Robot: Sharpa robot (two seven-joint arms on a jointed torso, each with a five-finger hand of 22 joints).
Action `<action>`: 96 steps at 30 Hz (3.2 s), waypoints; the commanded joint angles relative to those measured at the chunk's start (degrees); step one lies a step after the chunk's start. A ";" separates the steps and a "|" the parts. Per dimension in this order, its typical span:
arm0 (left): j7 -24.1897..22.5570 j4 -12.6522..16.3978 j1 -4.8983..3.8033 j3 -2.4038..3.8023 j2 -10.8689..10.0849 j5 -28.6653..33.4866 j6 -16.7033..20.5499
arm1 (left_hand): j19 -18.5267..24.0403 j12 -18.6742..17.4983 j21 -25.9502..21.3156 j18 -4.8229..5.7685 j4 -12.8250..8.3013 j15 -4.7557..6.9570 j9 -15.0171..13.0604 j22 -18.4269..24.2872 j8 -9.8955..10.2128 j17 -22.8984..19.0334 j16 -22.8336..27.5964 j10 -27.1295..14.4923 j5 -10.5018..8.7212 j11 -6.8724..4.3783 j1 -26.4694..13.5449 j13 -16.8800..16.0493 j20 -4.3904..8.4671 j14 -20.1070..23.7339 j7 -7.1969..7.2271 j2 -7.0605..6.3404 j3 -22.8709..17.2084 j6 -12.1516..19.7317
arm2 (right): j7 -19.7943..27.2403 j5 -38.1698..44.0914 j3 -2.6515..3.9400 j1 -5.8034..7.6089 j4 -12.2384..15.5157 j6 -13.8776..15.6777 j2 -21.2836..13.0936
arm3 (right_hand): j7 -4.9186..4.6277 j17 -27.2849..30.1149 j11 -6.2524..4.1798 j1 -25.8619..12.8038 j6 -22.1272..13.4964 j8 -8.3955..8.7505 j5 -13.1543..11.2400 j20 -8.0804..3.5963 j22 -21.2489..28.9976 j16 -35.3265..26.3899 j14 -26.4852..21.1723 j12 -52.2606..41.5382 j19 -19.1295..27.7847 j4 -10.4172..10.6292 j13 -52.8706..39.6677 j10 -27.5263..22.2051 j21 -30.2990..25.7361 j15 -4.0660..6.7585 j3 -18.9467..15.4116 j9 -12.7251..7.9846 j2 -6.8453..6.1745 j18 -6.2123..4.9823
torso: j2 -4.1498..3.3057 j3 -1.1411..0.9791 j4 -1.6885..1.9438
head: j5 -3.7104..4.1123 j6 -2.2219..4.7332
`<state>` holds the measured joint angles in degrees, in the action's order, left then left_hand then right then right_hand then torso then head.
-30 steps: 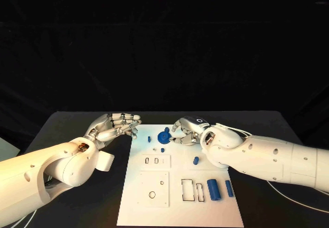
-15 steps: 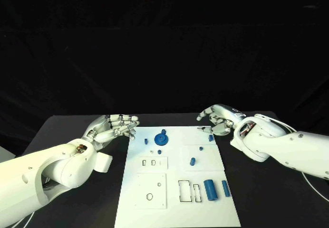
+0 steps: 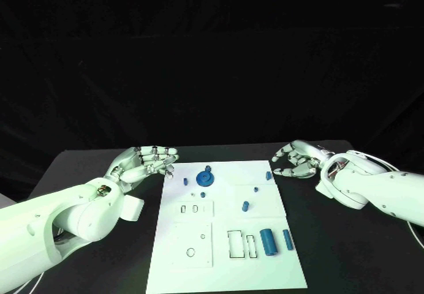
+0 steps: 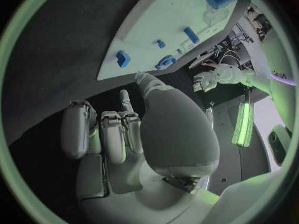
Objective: Assemble the parts on the task board
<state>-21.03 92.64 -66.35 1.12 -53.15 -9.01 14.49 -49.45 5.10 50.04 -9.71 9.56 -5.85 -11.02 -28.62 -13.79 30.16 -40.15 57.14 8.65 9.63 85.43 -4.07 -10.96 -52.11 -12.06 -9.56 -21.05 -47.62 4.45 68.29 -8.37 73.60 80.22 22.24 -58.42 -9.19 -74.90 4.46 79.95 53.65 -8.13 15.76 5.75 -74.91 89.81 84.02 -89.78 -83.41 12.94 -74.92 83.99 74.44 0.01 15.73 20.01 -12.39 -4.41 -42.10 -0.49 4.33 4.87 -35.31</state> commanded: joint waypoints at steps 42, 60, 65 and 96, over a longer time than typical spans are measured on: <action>-0.35 -0.27 0.01 -0.01 -0.01 -0.01 -1.17 | 0.45 0.13 0.15 -0.74 0.04 -0.08 -0.03 -0.08 -0.02 -0.05 -0.28 -0.29 -0.15 0.05 -0.11 0.07 -0.15 0.43 -0.78 -0.47 -0.33 0.31 | 0.02 -0.76 -0.01 -3.62 -6.56 -2.29 5.90 | 0.59 -15.10 -0.46 3.33 3.04 -0.30 -4.65 -0.18 -1.79 0.19 5.98 -0.22 0.07 0.84 -15.08 6.01 -0.23 0.38 0.64 0.61 3.14 0.71 | 0.03 0.22 0.03 | -0.37 -0.69; -0.27 -0.23 0.01 -0.01 -0.17 -0.01 -1.10 | 0.45 0.13 0.15 -0.74 0.04 -0.08 -0.03 -0.08 -0.02 -0.05 -0.28 -0.29 -0.15 0.05 -0.11 0.07 -0.15 0.43 -0.78 -0.47 -0.33 0.31 | -0.98 -0.85 -0.01 -3.64 -6.35 0.25 6.25 | 1.22 -15.10 -1.00 2.76 4.46 -0.86 -5.13 -0.73 -2.33 0.19 5.98 -0.22 -0.21 1.13 -15.08 6.01 0.25 0.98 1.75 0.82 3.44 0.83 | 0.06 0.22 0.02 | -0.19 -0.76; -0.27 -0.26 0.01 -0.01 -0.18 -0.01 -1.12 | 0.67 0.18 0.46 -0.77 -0.06 -0.09 -0.06 -0.26 -0.05 -0.12 -0.40 -0.23 -0.15 0.04 -0.12 0.04 -0.19 0.49 -0.75 -0.52 -0.59 0.26 | -1.94 -0.71 0.00 -3.64 -5.49 2.35 6.08 | 1.82 -15.10 -1.54 2.60 5.67 -1.53 -4.14 -1.10 -2.86 0.19 5.98 -0.22 -0.50 1.12 -15.08 6.01 0.78 1.37 2.72 1.13 3.86 0.96 | 0.08 0.23 0.08 | -0.21 -0.78; 0.66 -1.86 0.03 -0.17 1.00 -1.19 -0.98 | -0.47 3.95 5.64 -0.90 0.46 1.44 -0.34 -2.74 -0.24 3.20 -8.48 5.44 -0.20 -1.42 -1.85 -1.30 0.96 -3.15 -0.01 -1.75 -3.80 -0.13 | -22.72 11.56 -0.11 -0.57 13.80 7.54 13.57 | 3.04 -15.10 -2.69 1.60 7.53 -3.19 -4.13 -1.76 -3.71 0.19 5.98 -0.22 -0.94 0.99 -15.08 6.01 1.58 2.05 4.31 2.04 4.52 1.17 | 0.51 0.45 0.07 | -1.86 -1.88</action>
<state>-20.58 90.78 -66.30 0.94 -52.34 -9.36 14.21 -49.89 8.87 55.44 -9.70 10.04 -4.36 -11.34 -31.23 -13.79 33.13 -48.19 62.33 8.65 8.21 83.96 -5.33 -10.10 -55.02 -12.06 -11.03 -24.70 -47.62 -13.26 75.80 -8.40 73.28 93.51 29.65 -45.46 -6.72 -74.91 2.05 81.94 60.39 -10.89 11.44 4.40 -74.91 89.81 83.82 -89.78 -83.91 13.89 -74.94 84.04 75.99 1.66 19.84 21.30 -8.22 -3.51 -41.61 -0.12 4.38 3.19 -36.97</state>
